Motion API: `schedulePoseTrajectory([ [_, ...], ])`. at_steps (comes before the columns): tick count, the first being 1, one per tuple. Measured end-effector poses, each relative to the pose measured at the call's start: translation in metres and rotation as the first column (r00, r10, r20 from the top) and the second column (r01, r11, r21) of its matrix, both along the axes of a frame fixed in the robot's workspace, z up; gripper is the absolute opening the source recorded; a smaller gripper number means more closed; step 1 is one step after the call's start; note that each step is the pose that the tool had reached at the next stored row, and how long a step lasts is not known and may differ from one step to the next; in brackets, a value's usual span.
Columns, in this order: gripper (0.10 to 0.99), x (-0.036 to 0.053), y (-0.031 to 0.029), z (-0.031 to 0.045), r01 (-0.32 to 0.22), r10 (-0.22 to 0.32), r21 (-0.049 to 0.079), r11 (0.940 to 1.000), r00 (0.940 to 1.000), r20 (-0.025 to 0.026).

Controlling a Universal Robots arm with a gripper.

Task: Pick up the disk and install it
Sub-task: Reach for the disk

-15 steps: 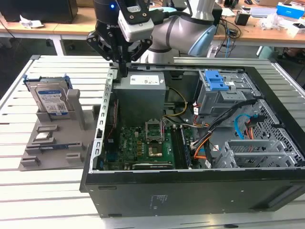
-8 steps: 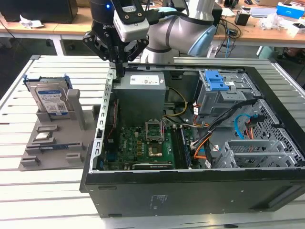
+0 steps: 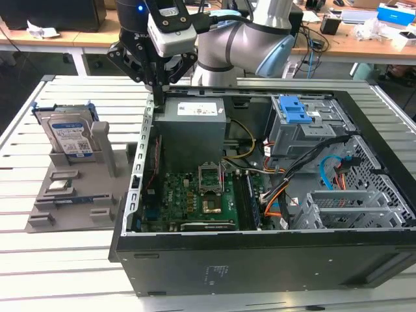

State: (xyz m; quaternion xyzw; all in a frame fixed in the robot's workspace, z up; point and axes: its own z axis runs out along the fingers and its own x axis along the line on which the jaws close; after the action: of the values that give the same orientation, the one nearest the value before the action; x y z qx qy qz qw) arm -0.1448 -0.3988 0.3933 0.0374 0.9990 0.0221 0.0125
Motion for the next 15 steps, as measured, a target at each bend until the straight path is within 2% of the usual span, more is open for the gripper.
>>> schedulePoseTrajectory([
  [4,0.106,-0.0070,0.0000,0.0000,0.000,0.000,0.000,1.0000,1.0000,0.0001],
  [15,0.106,-0.0180,0.0000,0.0000,0.000,0.000,0.000,1.0000,1.0000,0.0000],
])
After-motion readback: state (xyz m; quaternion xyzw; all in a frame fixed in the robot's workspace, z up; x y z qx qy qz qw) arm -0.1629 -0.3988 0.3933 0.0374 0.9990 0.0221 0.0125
